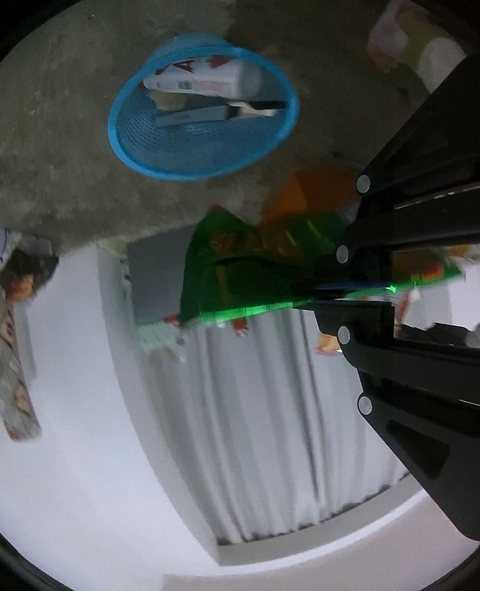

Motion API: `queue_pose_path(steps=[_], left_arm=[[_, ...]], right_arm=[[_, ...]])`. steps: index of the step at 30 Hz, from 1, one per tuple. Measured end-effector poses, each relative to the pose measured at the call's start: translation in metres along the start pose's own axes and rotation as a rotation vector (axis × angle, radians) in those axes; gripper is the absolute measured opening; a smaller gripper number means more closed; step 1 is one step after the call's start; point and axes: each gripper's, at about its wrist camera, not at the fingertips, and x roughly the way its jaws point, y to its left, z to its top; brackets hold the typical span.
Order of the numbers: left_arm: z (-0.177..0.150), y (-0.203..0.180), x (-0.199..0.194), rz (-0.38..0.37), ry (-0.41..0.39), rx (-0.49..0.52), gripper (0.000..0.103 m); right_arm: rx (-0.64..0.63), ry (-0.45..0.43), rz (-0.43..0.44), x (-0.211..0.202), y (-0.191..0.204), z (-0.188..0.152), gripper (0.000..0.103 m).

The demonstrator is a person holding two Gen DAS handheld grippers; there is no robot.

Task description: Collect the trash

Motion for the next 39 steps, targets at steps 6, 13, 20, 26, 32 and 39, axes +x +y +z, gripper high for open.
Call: queue_pose_path(steps=[6,13,20,26,32,39], left_arm=[[0.01,0.005,0.038,0.034,0.037,0.004,0.004],[0.013,-0.002,0.074,0.031,0.076,0.004,0.004],[0.016,-0.005,0.125,-0.033,0.172,-0.126,0.004],[-0.005,0.0,0.201,-0.122,0.31,-0.386,0.004],[-0.046,0.008,0.257,-0.009,0.417,-0.446,0.034],[-0.043,0.022,0.221,-0.017,0.391,-0.483,0.04]], right_arm=[[0.033,-0.067,-0.186,0.044,-0.068,0.045,0.009],[0.013,-0.112,-0.324,0.033,-0.096,0.051,0.057],[-0.063,-0.134,-0.31,-0.018,-0.075,0.035,0.057],[-0.044,-0.155,-0.319,-0.061,-0.078,0.019,0.057],[-0.041,-0.15,-0.363,-0.083,-0.079,0.008,0.057],[-0.149,-0.118,-0.411,-0.078,-0.059,0.0,0.057]])
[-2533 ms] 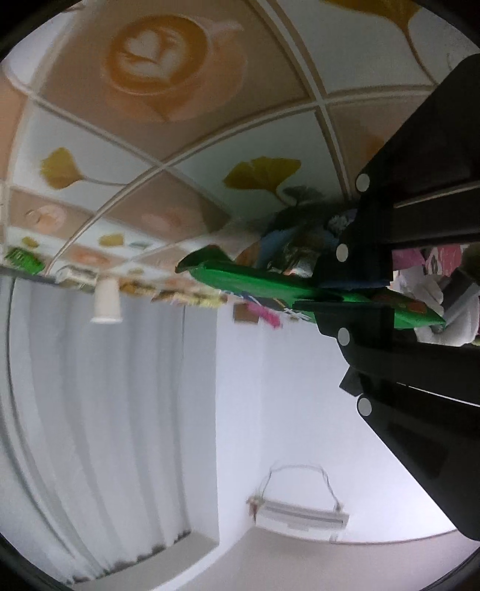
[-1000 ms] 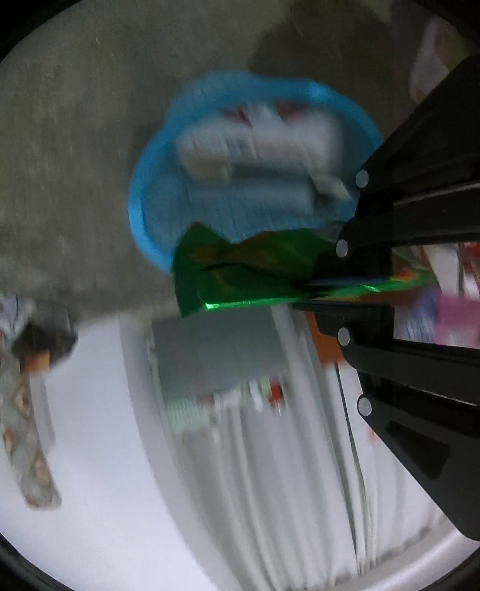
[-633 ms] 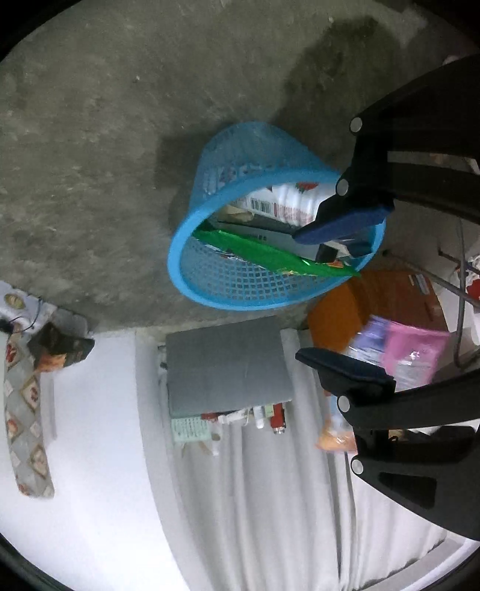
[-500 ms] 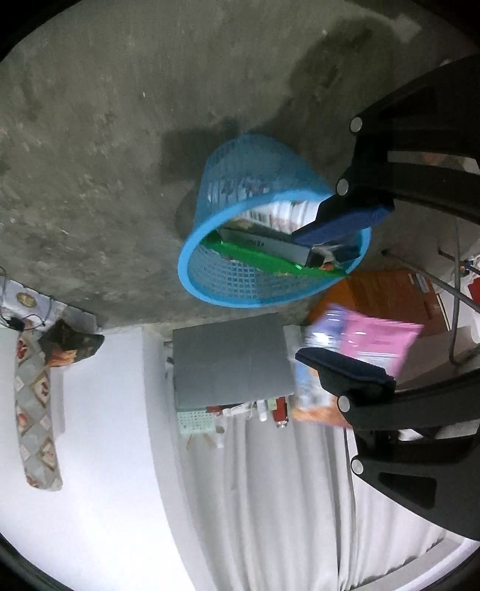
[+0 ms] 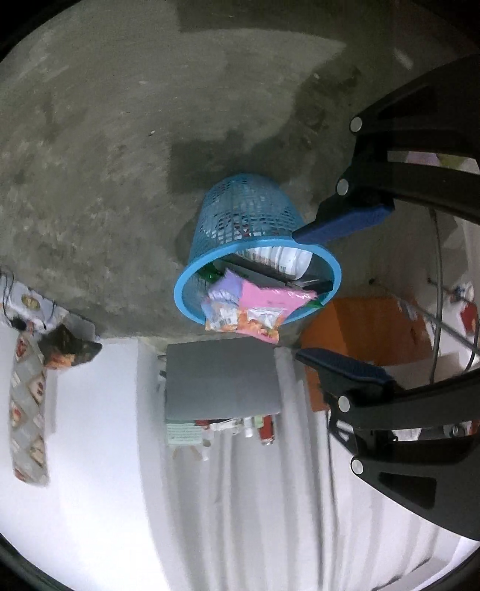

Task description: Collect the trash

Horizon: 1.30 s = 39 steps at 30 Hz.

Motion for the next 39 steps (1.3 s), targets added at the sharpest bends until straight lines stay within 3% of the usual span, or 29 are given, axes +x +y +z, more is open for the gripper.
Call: queue_pose_path(steps=[3,8,10,14,16,17,19,24,30,36,39], left_arm=[[0.001,-0.01,-0.033,-0.019,-0.036,0.053,0.041],[-0.023,-0.034,-0.109,-0.032,-0.105,0.259,0.045],[-0.041,-0.045,-0.142,-0.038,-0.145,0.367,0.052],[-0.092,-0.057,-0.227,-0.031,-0.308,0.613,0.07],[-0.113,-0.054,-0.264,-0.026,-0.388,0.67,0.084],[-0.125,-0.05,-0.284,-0.029,-0.424,0.687,0.085],[-0.14,-0.041,-0.312,-0.001,-0.476,0.676,0.093],[-0.18,-0.009,-0.38,0.065,-0.606,0.605,0.094],[-0.22,0.031,-0.427,0.233,-0.727,0.612,0.094],[-0.24,0.083,-0.446,0.328,-0.795,0.503,0.094],[-0.25,0.099,-0.437,0.395,-0.814,0.472,0.094]], right_arm=[[-0.089,-0.004,-0.02,-0.002,0.023,-0.007,0.057],[-0.339,-0.011,-0.065,-0.016,0.081,-0.033,0.057],[-0.458,-0.022,-0.087,-0.025,0.107,-0.048,0.057],[-0.693,-0.064,-0.093,-0.053,0.158,-0.087,0.057],[-0.815,-0.103,-0.081,-0.071,0.185,-0.115,0.064],[-0.854,-0.118,-0.073,-0.077,0.194,-0.125,0.066],[-0.967,-0.164,-0.035,-0.096,0.218,-0.155,0.077],[-1.133,-0.265,0.038,-0.132,0.266,-0.215,0.096],[-1.284,-0.33,0.095,-0.161,0.3,-0.279,0.097],[-1.35,-0.251,0.042,-0.156,0.311,-0.319,0.097],[-1.392,-0.236,-0.09,-0.148,0.305,-0.335,0.097]])
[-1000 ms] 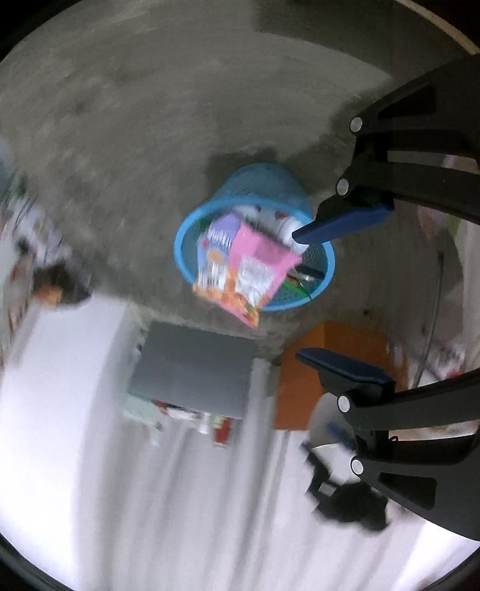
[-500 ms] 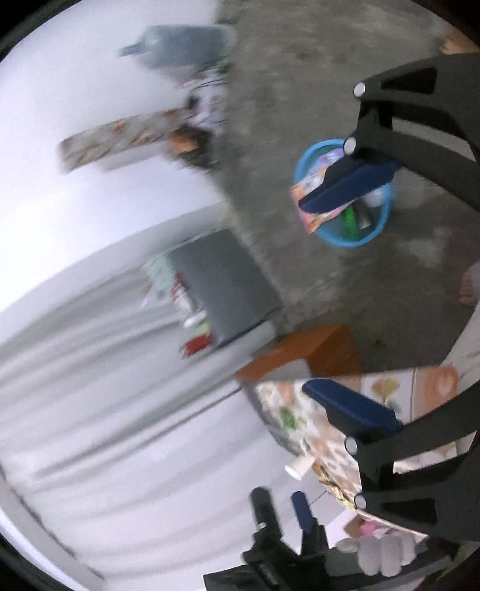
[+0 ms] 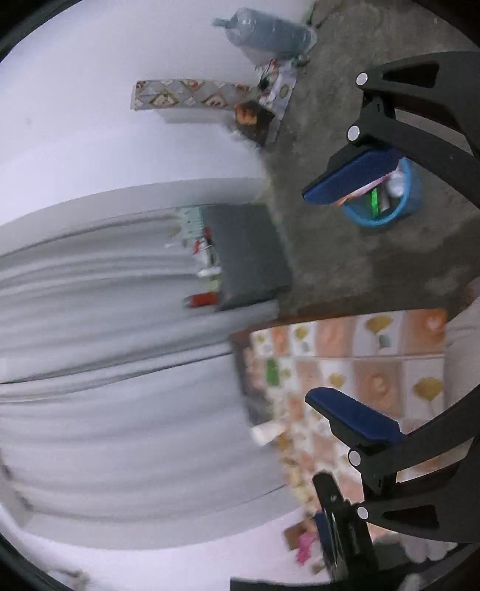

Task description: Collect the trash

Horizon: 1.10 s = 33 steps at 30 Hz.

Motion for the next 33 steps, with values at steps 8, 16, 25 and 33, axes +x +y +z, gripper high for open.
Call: queue_pose_path(steps=[8,16,25,33], left_arm=[[-0.056,0.022,0.022,0.112,0.174,-0.075,0.094],[-0.077,0.026,0.02,0.147,0.2,-0.071,0.094],[-0.075,0.021,0.016,0.165,0.186,-0.052,0.094],[-0.071,0.011,0.012,0.15,0.176,-0.035,0.094]], right_arm=[[-0.074,0.281,-0.092,0.023,0.012,-0.058,0.096],[-0.12,0.335,-0.142,0.023,0.009,-0.076,0.096],[-0.102,0.335,-0.202,0.02,-0.007,-0.077,0.096],[-0.086,0.33,-0.23,0.016,-0.019,-0.078,0.096]])
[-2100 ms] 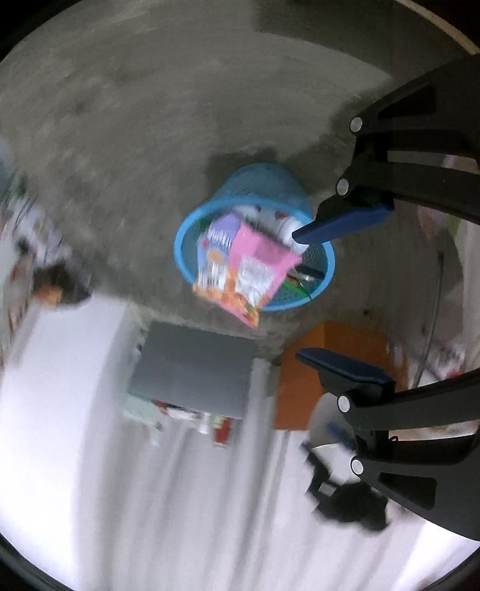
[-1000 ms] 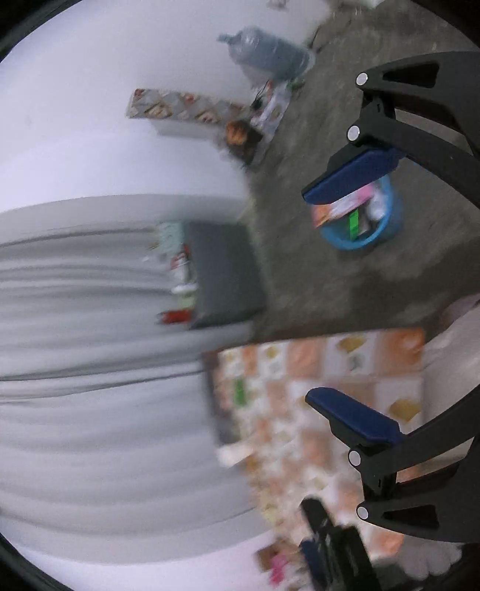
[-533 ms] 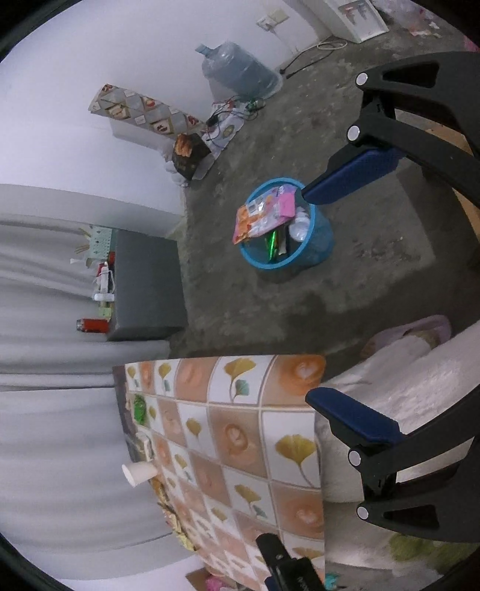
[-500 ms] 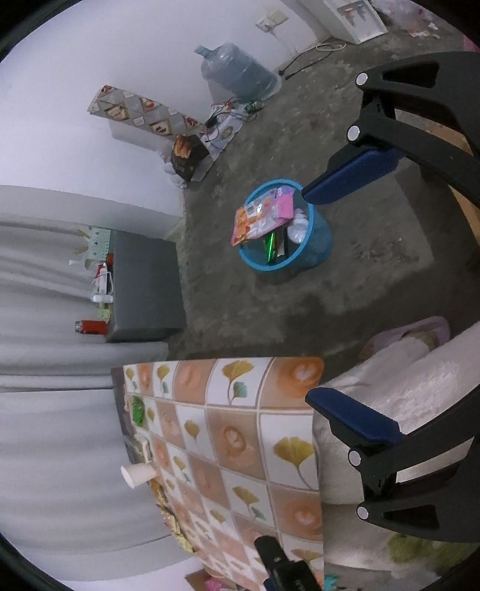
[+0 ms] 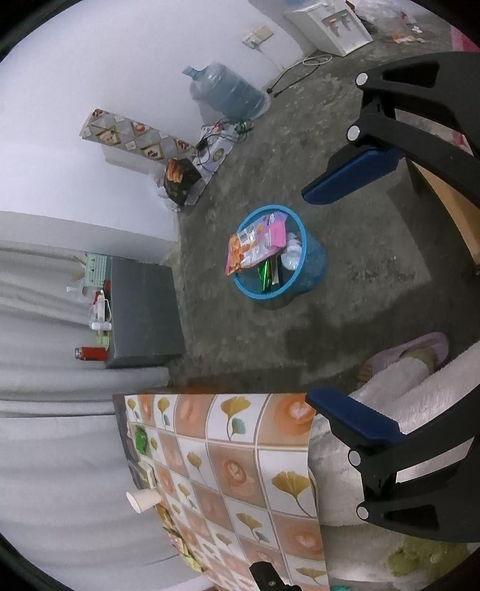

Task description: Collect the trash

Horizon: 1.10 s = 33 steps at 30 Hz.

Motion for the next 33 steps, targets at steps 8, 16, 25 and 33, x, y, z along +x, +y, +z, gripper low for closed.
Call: queue_pose_path(steps=[8,16,25,33], left_arm=[[-0.0013,-0.0019,-0.0018,-0.005,0.003,-0.001,0.094],[-0.0018,-0.0018,-0.0013,-0.009,0.008,-0.002,0.094],[-0.0029,-0.0018,0.0008,-0.03,0.036,-0.006,0.094],[-0.0032,-0.0017,0.0022,-0.032,0.04,-0.006,0.094]], right_arm=[[-0.019,-0.009,-0.001,-0.0009,0.0023,-0.0005,0.096],[-0.03,-0.011,0.011,-0.0019,0.0049,-0.0001,0.096],[-0.03,-0.011,0.012,-0.0023,0.0059,-0.0001,0.096],[-0.029,-0.01,0.013,-0.0022,0.0054,0.0001,0.096]])
